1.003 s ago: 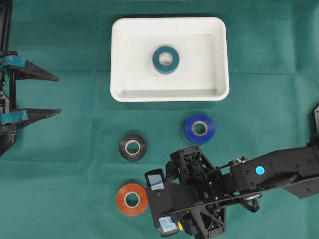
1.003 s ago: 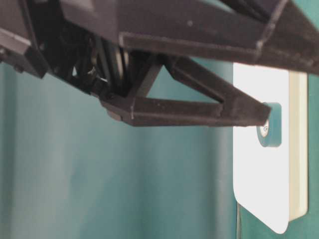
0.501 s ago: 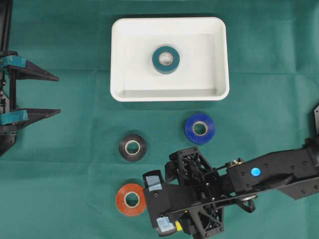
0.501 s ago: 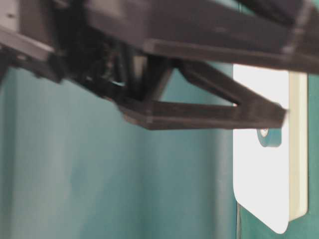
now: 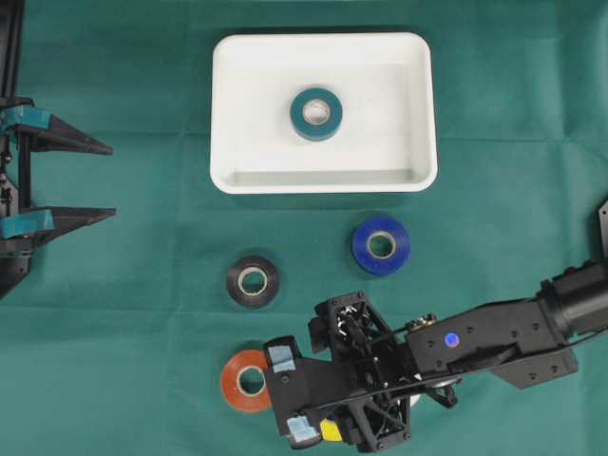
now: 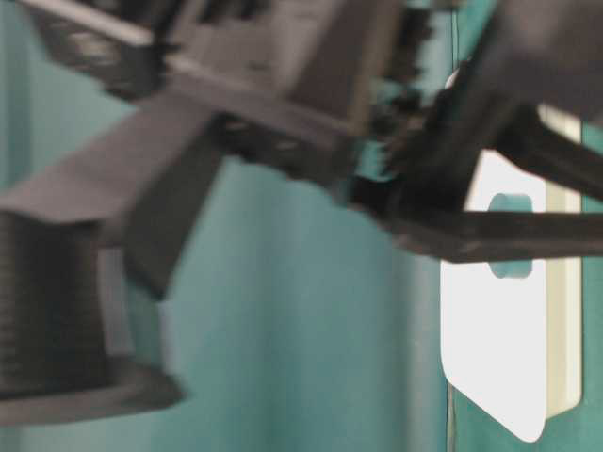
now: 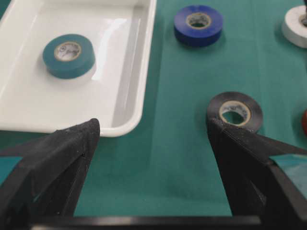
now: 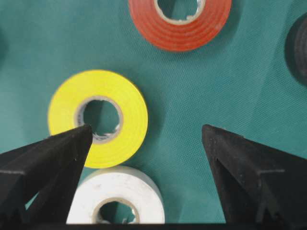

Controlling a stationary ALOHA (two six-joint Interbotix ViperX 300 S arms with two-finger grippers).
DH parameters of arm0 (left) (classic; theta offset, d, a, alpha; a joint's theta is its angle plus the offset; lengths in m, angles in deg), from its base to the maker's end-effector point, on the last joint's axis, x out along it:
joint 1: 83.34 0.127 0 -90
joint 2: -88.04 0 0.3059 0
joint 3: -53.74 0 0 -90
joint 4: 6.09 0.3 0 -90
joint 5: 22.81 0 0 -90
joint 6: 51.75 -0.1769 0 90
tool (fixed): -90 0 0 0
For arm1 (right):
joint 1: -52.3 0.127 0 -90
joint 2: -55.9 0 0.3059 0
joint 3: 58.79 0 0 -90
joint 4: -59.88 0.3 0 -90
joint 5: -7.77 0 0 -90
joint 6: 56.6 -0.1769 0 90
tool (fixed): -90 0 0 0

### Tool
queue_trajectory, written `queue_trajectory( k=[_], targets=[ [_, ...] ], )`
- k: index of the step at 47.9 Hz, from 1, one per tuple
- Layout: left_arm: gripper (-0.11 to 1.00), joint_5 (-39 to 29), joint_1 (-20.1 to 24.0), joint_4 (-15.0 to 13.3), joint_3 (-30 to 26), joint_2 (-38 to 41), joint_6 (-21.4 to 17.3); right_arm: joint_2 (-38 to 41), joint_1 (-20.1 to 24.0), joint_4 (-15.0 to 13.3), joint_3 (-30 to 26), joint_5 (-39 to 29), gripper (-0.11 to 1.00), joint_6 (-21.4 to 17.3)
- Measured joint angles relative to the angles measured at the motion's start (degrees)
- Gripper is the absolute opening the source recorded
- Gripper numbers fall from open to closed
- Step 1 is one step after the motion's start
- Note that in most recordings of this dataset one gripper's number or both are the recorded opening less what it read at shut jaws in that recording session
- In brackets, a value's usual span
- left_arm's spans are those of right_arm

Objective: Pick up the tape from a random location and place it into the white case.
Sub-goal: 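Lower the right gripper into the yellow roll's hole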

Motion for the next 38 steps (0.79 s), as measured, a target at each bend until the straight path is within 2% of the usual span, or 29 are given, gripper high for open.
queue_trajectory(
  k=[18,38],
  targets=[
    [0.95,0.0,0.0,0.0,0.0,0.0,0.0,3.52,0.0,0.0,4.04,9.58,0.91,-0.09],
    [0.95,0.0,0.0,0.0,0.18,0.0,0.0,6.77,0.26,0.0,4.13,12.48,0.91,-0.09]
  ],
)
